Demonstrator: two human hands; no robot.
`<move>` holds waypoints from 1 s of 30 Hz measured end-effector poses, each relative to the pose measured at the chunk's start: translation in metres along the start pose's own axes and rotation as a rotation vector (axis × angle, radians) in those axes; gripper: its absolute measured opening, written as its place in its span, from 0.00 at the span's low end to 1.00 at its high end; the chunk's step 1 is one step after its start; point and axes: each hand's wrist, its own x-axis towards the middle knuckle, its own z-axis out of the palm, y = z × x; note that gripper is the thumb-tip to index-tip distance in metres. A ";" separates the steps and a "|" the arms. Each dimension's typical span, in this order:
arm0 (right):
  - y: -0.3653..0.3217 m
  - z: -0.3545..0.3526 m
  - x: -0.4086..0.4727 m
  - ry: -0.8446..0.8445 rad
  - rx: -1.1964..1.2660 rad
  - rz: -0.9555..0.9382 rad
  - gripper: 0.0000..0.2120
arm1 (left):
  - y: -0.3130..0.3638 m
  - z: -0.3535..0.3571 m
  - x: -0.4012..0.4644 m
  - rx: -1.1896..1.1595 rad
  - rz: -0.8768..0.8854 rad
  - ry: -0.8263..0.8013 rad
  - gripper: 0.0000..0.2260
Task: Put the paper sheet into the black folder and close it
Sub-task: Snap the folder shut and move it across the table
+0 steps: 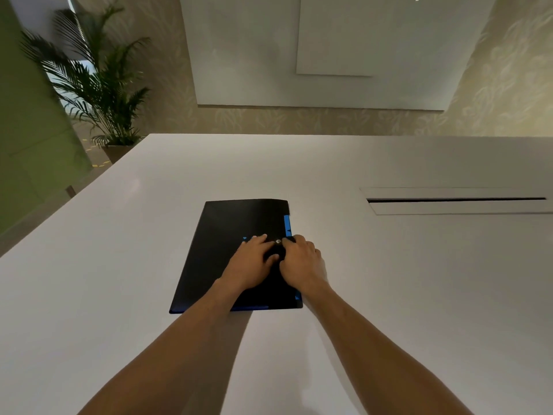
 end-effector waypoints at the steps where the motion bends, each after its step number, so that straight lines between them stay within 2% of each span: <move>1: 0.000 -0.004 -0.002 0.024 0.073 0.039 0.18 | 0.000 -0.004 -0.004 0.001 -0.051 0.097 0.19; 4: 0.004 -0.024 -0.016 0.028 0.320 0.182 0.16 | -0.003 -0.020 -0.024 0.032 -0.326 0.349 0.20; 7: 0.013 -0.036 -0.037 -0.050 0.363 0.250 0.23 | -0.015 -0.029 -0.049 -0.060 -0.561 0.354 0.27; 10: 0.014 -0.037 -0.048 -0.103 0.335 0.278 0.27 | -0.022 -0.036 -0.064 -0.077 -0.678 0.293 0.31; 13: 0.009 -0.035 -0.047 -0.123 0.332 0.270 0.28 | -0.027 -0.040 -0.061 -0.136 -0.683 0.263 0.33; 17: 0.012 -0.031 -0.046 -0.058 0.405 0.319 0.27 | -0.036 -0.055 -0.061 -0.464 -0.721 0.358 0.32; 19: 0.023 -0.023 -0.042 -0.034 0.598 0.412 0.25 | -0.041 -0.061 -0.061 -0.696 -0.775 0.375 0.31; 22: 0.035 -0.015 -0.036 -0.028 0.881 0.488 0.09 | -0.043 -0.060 -0.058 -0.913 -0.794 0.320 0.26; 25: 0.036 -0.021 -0.031 -0.068 1.103 0.527 0.07 | -0.038 -0.054 -0.052 -1.038 -0.747 0.358 0.20; 30: 0.044 -0.032 -0.036 -0.120 1.415 0.464 0.15 | -0.024 -0.047 -0.036 -1.121 -0.663 0.393 0.20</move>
